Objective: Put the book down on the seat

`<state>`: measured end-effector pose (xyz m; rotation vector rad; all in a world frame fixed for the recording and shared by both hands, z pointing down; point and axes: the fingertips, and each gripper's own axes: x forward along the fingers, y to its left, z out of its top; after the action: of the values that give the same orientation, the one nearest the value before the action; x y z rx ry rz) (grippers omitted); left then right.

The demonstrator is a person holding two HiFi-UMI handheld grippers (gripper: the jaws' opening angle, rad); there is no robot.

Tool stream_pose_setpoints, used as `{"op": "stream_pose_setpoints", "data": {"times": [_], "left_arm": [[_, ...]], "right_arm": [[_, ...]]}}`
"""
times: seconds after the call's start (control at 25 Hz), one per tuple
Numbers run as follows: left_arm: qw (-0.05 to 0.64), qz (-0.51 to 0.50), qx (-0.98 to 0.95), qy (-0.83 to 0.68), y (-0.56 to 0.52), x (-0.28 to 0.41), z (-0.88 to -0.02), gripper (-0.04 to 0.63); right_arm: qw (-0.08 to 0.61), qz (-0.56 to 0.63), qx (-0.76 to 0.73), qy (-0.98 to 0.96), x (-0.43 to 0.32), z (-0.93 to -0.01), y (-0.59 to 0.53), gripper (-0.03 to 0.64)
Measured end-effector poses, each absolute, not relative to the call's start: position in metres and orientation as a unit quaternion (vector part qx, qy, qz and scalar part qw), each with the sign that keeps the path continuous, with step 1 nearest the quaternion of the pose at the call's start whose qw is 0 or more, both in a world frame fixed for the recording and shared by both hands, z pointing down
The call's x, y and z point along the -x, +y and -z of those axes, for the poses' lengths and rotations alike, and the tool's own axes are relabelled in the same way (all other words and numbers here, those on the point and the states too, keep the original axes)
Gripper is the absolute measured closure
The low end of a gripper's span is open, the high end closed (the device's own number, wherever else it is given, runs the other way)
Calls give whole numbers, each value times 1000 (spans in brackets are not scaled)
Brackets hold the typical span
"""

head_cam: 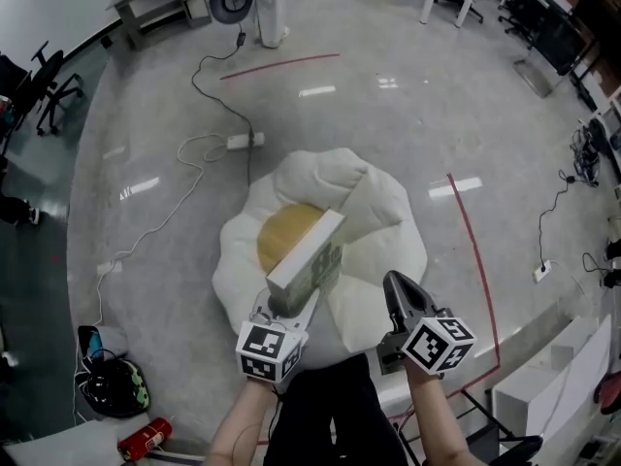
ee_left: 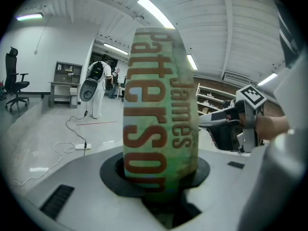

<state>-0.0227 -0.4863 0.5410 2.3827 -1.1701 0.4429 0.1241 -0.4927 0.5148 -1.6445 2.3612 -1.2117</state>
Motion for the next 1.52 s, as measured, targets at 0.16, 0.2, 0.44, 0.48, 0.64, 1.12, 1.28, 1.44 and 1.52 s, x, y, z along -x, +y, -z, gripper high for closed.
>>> {"op": "stream_pose_setpoints", "data": {"times": [0.16, 0.2, 0.44, 0.48, 0.64, 1.12, 1.28, 1.44, 1.52], "left_arm": [[221, -169, -856, -436, -515, 16, -572, 433], [218, -170, -854, -441, -523, 14, -581, 433], [206, -173, -843, -467, -561, 5, -645, 433], [206, -175, -842, -467, -566, 3, -657, 433], [200, -191, -837, -473, -583, -2, -709, 433], [151, -223, -825, -497, -633, -20, -866, 433], [135, -228, -823, -503, -644, -32, -905, 433], [131, -227, -816, -515, -653, -45, -940, 433], [124, -228, -813, -521, -658, -51, -954, 433]], "right_arm": [[13, 403, 521, 753, -130, -548, -520, 604], [13, 406, 519, 752, -132, -557, -527, 604], [15, 429, 508, 747, -143, -618, -559, 604], [18, 432, 508, 745, -144, -628, -564, 604], [33, 450, 510, 732, -143, -669, -580, 604], [51, 478, 502, 719, -133, -797, -610, 604], [60, 478, 507, 715, -132, -819, -613, 604], [67, 476, 511, 713, -133, -837, -613, 604], [72, 475, 514, 711, -134, -844, -614, 604]]}}
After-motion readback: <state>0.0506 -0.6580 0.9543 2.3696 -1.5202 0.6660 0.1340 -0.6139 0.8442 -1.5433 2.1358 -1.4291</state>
